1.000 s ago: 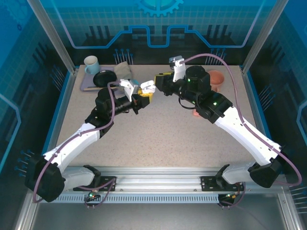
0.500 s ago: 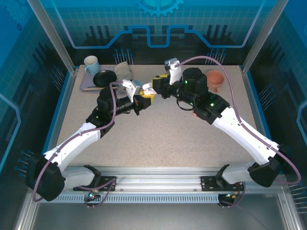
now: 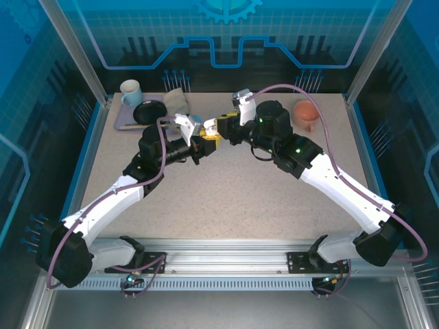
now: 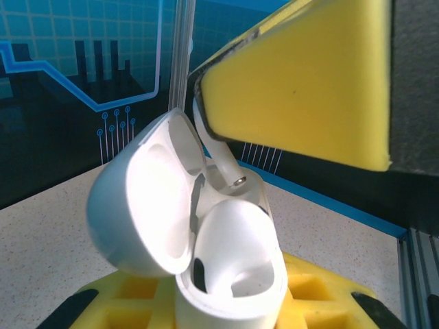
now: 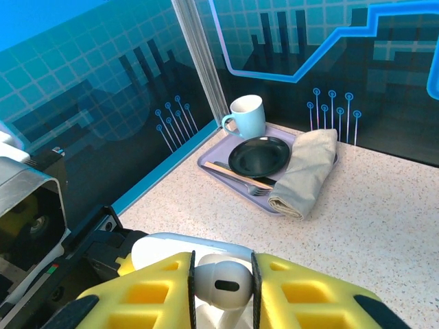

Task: Insert wireless bluetooth earbuds into charging case

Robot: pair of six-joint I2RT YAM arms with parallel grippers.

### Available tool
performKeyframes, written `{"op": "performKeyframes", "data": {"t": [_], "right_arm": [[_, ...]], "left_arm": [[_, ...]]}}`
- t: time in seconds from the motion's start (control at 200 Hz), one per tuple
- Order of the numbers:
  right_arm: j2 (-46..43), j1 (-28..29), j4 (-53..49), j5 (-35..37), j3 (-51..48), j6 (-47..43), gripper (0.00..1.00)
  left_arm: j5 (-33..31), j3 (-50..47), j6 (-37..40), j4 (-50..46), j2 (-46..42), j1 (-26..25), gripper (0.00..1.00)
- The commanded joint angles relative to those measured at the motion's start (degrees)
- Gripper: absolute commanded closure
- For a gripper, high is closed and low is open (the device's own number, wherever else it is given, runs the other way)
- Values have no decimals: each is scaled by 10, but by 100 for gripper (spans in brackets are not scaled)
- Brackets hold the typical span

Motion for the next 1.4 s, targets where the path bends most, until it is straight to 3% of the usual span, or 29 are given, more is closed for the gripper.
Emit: {"op": "performKeyframes", "data": {"t": [0.0, 1.396], "right_arm": [[6, 5, 15, 10, -5, -5, 75], [-39, 20, 69, -8, -87, -51, 77]], "left_arm": [[10, 21, 15, 5, -1, -4, 100], [-22, 28, -8, 37, 9, -4, 100]]}}
